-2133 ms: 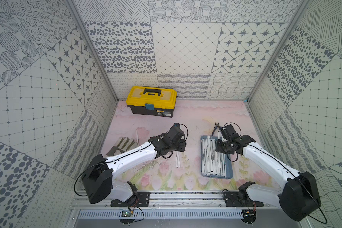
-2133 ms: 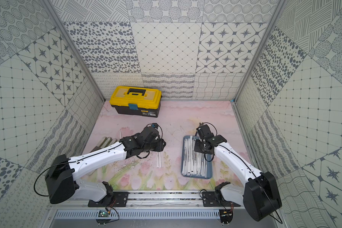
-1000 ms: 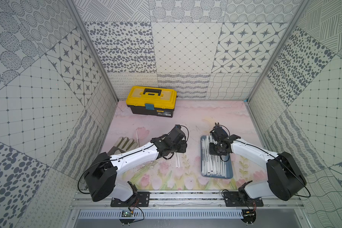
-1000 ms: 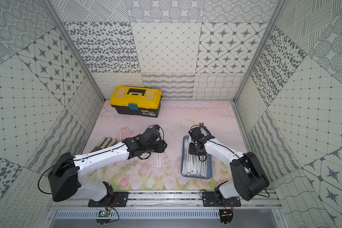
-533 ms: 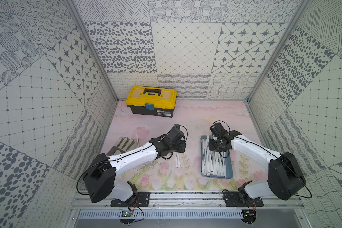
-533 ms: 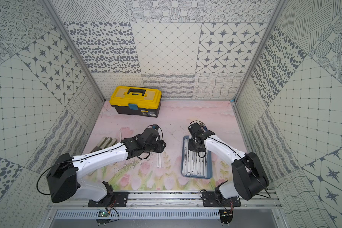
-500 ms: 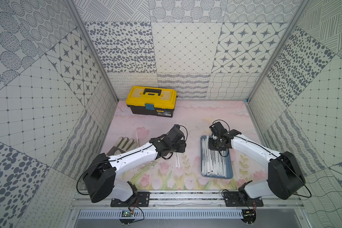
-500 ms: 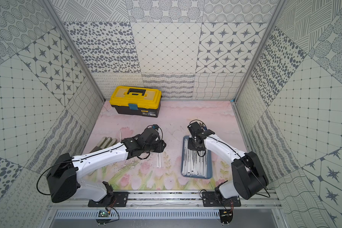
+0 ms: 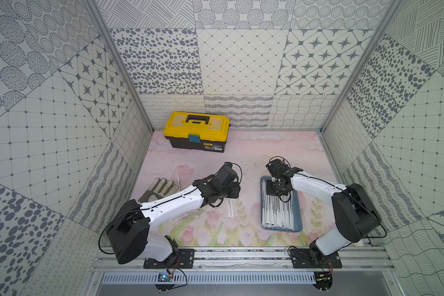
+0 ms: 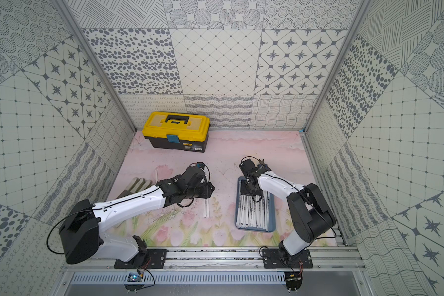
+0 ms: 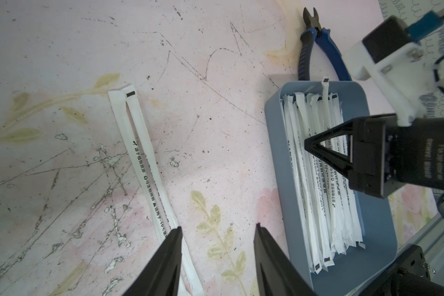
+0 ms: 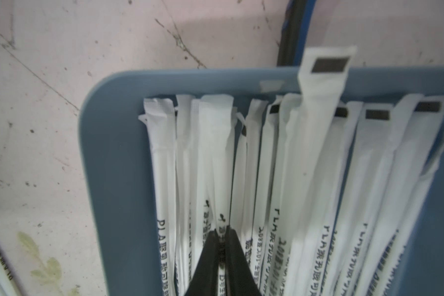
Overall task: Put the straws into the storage box
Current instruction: Adjust the straw in the storage box.
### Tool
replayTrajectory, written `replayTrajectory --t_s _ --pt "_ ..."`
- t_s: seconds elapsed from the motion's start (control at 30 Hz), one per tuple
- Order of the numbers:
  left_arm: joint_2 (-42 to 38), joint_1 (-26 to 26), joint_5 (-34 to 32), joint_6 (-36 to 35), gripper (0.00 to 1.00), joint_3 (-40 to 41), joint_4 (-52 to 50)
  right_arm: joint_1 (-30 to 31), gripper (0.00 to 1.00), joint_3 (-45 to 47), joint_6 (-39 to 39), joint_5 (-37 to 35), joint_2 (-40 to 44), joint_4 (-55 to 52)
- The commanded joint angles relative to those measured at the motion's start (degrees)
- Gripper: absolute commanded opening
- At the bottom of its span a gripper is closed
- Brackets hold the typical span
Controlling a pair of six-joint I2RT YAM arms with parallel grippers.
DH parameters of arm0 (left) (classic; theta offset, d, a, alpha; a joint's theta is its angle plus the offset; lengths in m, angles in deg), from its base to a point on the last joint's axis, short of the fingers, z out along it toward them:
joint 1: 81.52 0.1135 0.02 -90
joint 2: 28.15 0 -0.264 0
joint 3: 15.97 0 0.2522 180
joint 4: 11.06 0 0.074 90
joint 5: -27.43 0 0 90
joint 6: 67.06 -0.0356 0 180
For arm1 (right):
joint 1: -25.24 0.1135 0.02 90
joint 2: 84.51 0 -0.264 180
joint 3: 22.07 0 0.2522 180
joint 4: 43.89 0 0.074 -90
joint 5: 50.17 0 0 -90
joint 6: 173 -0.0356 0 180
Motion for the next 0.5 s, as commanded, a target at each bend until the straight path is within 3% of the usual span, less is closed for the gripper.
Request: replayTrajectory --t_s 0.0,0.13,0.3,0.47 --pt "-0.05 0.54 0.44 -1.19 0.5 0.02 1.67 0.34 0.08 0.81 -1.83 0.21 2.26 0.18" --pt "-0.15 0.59 0.51 -1.55 0.5 -0.54 1.05 0.48 0.2 -1.36 -1.18 0.08 4.47 -2.94" --pt "-1.18 1.32 0.16 -1.34 0.5 1.17 1.73 -1.47 0.22 -1.73 0.69 -3.42 8.24 -6.53" --pt "-0.61 1.63 1.38 -0.86 0.5 1.34 2.12 -2.44 0.25 -1.85 2.13 -3.4 4.84 -4.87"
